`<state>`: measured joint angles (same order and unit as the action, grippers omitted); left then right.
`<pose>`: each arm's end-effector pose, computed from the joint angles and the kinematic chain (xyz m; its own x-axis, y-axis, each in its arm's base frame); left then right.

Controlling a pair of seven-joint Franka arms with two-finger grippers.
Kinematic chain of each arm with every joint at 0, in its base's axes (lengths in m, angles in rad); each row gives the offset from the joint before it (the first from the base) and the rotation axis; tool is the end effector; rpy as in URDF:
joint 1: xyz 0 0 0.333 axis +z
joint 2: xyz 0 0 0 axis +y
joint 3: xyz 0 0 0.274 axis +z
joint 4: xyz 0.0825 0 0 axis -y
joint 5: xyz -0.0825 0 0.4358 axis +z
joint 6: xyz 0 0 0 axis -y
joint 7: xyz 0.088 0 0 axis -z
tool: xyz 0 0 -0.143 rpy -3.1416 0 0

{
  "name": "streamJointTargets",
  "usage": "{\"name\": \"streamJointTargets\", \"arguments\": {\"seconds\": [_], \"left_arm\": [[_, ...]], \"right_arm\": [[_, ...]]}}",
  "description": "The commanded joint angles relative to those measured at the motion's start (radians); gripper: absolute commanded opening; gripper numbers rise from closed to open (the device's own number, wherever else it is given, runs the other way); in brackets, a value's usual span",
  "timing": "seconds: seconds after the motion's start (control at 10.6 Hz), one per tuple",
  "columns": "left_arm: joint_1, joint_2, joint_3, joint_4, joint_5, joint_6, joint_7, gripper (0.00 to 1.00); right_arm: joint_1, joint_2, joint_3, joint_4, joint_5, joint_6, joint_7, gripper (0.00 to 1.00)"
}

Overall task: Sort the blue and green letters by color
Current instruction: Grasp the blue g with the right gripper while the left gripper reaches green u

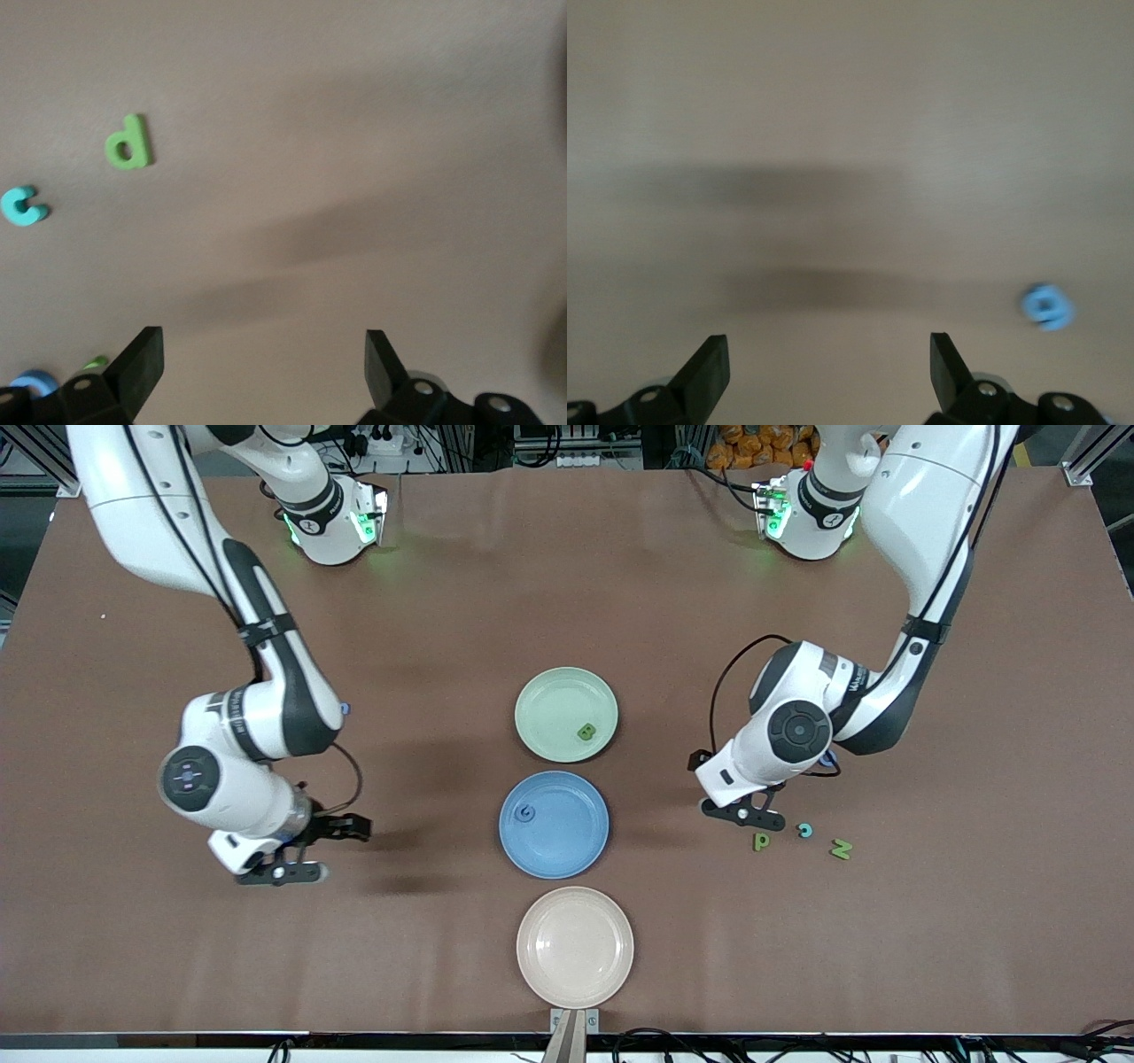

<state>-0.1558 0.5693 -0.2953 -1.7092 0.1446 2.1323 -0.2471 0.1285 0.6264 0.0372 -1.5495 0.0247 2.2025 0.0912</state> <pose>0.6108 -0.2814 0.1588 0.9602 -0.2501 -0.1241 -0.2502 -0.9681 0.0154 0.7148 0.1192 0.1863 0.9984 0.0523 0.0225 0.0533 -0.9976 -0.0443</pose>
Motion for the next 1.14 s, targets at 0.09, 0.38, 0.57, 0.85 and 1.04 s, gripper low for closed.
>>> {"name": "streamJointTargets", "arguments": {"seconds": [0.09,0.38,0.57,0.85,1.04], "left_arm": [[0.117,-0.115,-0.015,-0.157,0.021,-0.005,-0.047,1.0],[0.139,-0.124,-0.016,-0.197,0.026,-0.005,-0.274,1.0],[0.192,-0.118,-0.018,-0.202,0.014,0.0,-0.305,1.0],[0.249,-0.167,-0.019,-0.289,0.012,0.055,-0.314,0.98],[0.268,-0.201,-0.021,-0.369,0.01,0.125,-0.314,0.96]], "right_arm": [[-0.102,-0.033,-0.019,-0.043,-0.014,0.008,-0.377,1.0],[-0.162,-0.008,-0.019,-0.078,-0.012,0.066,-0.637,1.0],[-0.187,0.018,-0.019,-0.153,-0.012,0.204,-0.708,1.0],[-0.188,0.059,-0.019,-0.167,-0.014,0.232,-0.716,1.0],[-0.187,0.062,-0.019,-0.236,-0.014,0.333,-0.709,1.0]]}}
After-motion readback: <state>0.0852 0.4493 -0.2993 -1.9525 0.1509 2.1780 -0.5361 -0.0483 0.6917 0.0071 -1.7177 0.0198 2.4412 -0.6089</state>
